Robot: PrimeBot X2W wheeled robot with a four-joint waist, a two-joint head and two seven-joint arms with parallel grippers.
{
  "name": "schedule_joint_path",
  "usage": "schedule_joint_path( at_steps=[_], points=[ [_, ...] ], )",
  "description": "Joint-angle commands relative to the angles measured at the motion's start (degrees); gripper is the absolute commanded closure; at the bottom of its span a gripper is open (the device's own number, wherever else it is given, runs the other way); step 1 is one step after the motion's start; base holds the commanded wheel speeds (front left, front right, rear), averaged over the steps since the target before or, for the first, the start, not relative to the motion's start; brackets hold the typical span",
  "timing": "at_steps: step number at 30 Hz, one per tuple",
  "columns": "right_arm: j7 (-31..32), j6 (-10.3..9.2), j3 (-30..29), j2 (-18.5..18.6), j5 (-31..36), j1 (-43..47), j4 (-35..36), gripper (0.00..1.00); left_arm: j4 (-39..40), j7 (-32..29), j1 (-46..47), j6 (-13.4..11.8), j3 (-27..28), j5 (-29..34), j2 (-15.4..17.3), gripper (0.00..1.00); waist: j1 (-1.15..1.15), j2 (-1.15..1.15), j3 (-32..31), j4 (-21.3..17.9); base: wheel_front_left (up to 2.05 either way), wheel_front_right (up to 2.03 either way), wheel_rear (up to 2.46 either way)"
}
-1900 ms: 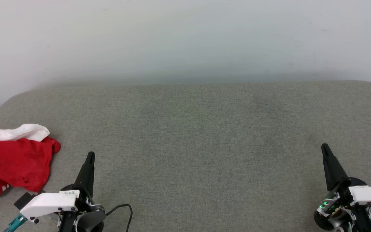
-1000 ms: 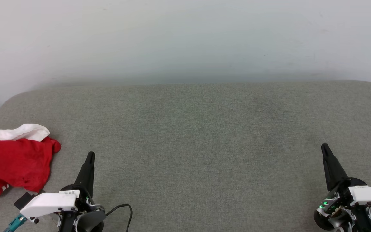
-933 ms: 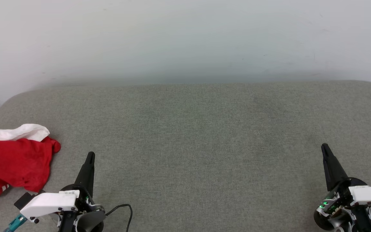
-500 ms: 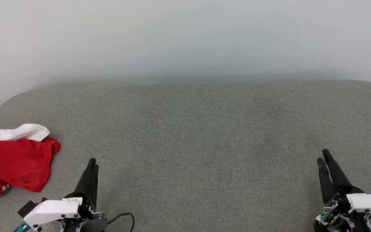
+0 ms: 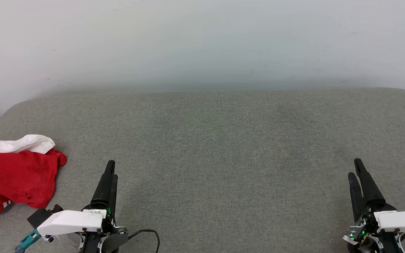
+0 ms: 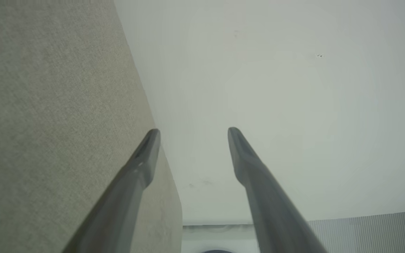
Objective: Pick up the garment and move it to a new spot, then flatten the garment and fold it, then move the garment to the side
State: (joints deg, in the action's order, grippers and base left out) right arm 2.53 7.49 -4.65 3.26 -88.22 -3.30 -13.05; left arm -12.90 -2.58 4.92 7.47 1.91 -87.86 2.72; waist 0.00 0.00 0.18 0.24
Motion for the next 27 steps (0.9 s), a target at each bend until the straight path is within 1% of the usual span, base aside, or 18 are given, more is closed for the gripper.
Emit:
schedule_joint_path(
  at_steps=[1, 4, 13, 19, 27],
  points=[
    [-0.7, 0.01, 0.5, 1.0, 2.5, -0.6, 1.5, 0.00, 1.5, 0.8, 1.7, 0.0, -0.8, 3.1, 0.1, 0.00, 0.00, 0.00, 0.0, 0.1, 0.00, 0.00, 0.00],
    [-1.5, 0.01, 0.4, 1.2, 6.5, -0.5, 2.0, 0.00, 2.5, 1.6, 1.7, 0.0, -1.2, 6.2, 0.1, 0.00, 0.00, 0.00, 0.0, 0.1, 0.00, 0.00, 0.00],
    [-3.6, 0.01, 0.6, 1.2, 22.2, -0.1, 3.7, 0.00, 3.6, 3.7, 1.5, 0.0, -2.6, 20.1, 0.1, 0.00, 0.00, 0.00, -0.1, 0.2, 0.00, 0.00, 0.00],
    [-4.9, 0.01, 1.2, 1.2, 32.4, 0.1, 4.3, 0.00, 3.7, 5.0, 1.7, -1.1, -4.0, 29.2, 0.2, 0.00, 0.00, 0.00, -0.1, 0.3, 0.00, 0.00, 0.00],
    [-6.3, 0.01, 2.1, 1.1, 41.8, 0.1, 5.0, 0.00, 3.9, 6.6, 1.9, -2.2, -4.9, 38.9, 0.3, 0.00, 0.00, 0.00, -0.2, 0.5, 0.00, 0.00, 0.00]
  ],
)
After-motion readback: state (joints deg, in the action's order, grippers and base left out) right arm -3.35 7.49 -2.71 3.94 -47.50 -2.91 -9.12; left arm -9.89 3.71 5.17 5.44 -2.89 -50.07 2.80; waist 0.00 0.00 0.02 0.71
